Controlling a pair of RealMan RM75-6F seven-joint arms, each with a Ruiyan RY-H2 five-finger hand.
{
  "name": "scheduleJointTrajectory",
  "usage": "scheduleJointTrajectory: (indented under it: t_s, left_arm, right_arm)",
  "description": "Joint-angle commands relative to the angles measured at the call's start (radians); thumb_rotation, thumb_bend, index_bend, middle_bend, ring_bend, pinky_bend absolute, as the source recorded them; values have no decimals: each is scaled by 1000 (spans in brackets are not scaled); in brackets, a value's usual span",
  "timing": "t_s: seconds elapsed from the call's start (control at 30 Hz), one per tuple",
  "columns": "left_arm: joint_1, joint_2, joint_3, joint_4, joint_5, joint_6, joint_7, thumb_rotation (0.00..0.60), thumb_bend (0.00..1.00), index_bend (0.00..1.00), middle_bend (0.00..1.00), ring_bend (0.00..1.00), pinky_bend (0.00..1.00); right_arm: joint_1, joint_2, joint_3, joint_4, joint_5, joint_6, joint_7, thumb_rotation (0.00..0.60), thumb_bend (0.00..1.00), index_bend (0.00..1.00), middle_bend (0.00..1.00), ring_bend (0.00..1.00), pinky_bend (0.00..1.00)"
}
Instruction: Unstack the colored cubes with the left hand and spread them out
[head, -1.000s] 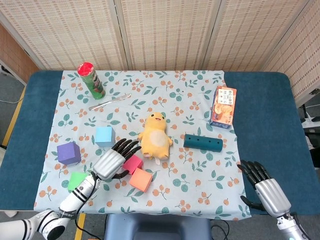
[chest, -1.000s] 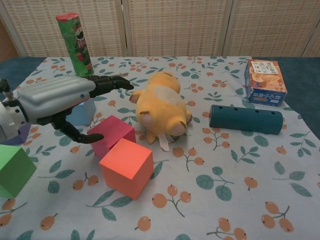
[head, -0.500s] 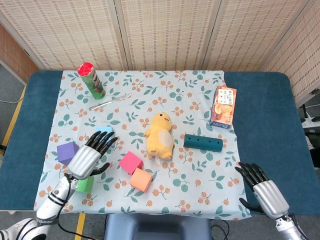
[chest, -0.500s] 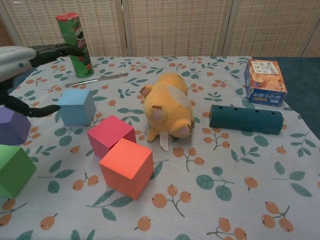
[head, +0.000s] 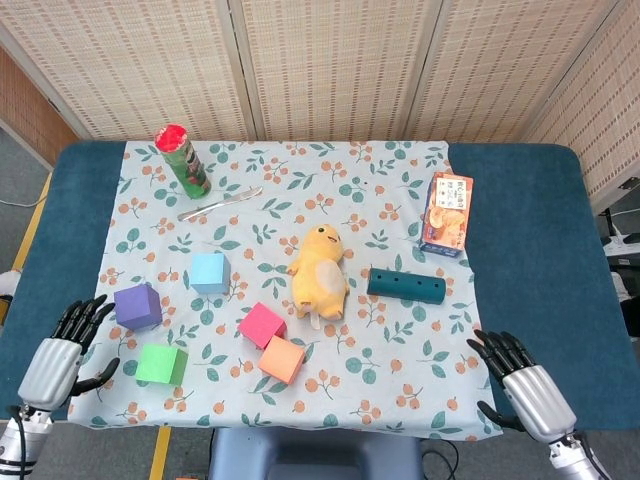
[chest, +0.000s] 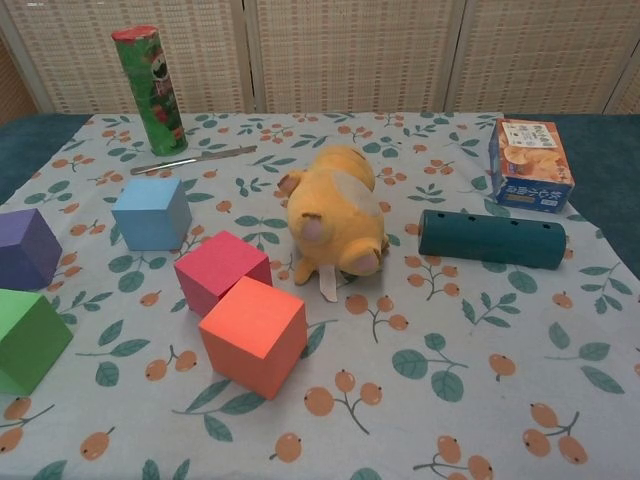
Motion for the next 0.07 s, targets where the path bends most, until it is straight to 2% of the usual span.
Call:
scheduleJointTrajectory:
  t_s: [0.03, 0.07]
  left_arm:
    - [5, 12, -6, -14, -1, -6, -2, 600, 359, 0, 0, 0, 51]
    - [8, 14, -8, -15, 4, -3, -2, 600, 359, 0, 0, 0, 51]
  right_arm:
    - [0, -1, 1, 0, 5, -4, -4, 600, 175, 0, 0, 0, 0]
    - [1, -2, 2, -1, 8, -8, -4, 600, 175, 0, 0, 0, 0]
